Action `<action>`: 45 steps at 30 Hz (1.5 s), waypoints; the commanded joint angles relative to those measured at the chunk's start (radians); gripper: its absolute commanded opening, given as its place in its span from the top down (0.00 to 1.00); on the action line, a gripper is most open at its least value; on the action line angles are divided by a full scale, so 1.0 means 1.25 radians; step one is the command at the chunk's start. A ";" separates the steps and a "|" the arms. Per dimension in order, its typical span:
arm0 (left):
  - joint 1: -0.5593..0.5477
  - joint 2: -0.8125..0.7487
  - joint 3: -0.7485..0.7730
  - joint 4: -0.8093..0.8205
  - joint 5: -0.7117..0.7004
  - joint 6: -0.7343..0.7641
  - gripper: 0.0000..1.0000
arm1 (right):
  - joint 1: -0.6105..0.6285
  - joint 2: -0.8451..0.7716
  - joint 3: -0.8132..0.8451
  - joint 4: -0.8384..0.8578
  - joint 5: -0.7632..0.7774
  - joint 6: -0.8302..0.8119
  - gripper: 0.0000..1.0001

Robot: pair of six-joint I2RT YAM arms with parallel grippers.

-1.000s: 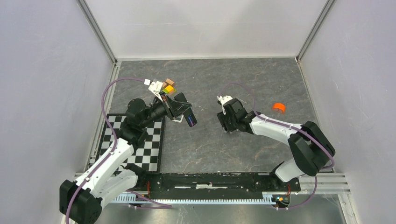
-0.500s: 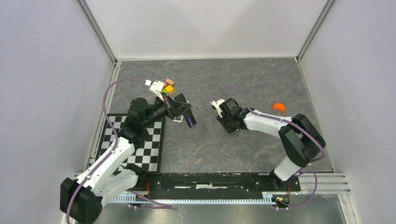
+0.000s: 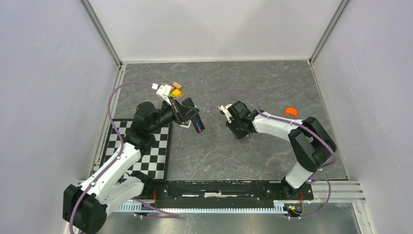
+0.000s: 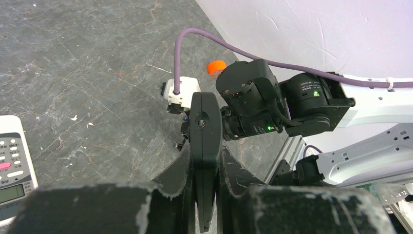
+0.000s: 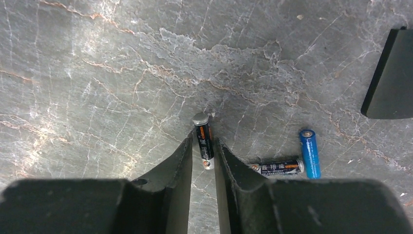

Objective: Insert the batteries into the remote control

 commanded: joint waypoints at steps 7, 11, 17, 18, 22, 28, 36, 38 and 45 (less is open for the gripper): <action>0.004 0.009 0.012 0.016 -0.003 0.005 0.98 | -0.002 0.029 0.012 -0.023 -0.006 0.012 0.91; 0.003 0.033 0.000 0.038 -0.001 -0.022 0.98 | -0.002 -0.007 -0.013 0.042 0.043 0.049 0.92; 0.003 0.159 -0.038 0.146 0.018 -0.131 0.98 | -0.002 -0.111 -0.072 0.142 0.039 0.092 0.92; 0.003 0.192 -0.046 0.177 0.026 -0.161 0.98 | -0.001 -0.127 -0.081 0.153 0.037 0.099 0.92; 0.002 0.331 -0.056 0.326 0.070 -0.254 0.98 | -0.001 -0.174 -0.101 0.171 -0.012 0.127 0.92; -0.007 0.523 -0.035 0.498 0.113 -0.344 0.98 | -0.001 -0.248 -0.132 0.223 -0.141 0.197 0.92; -0.022 0.685 -0.033 0.705 0.143 -0.471 0.98 | -0.001 -0.278 -0.146 0.291 -0.238 0.292 0.91; -0.026 0.701 -0.030 0.726 0.145 -0.478 0.98 | -0.001 -0.272 -0.141 0.294 -0.248 0.299 0.90; -0.034 0.720 -0.023 0.734 0.145 -0.477 0.98 | 0.000 -0.246 -0.120 0.297 -0.281 0.289 0.89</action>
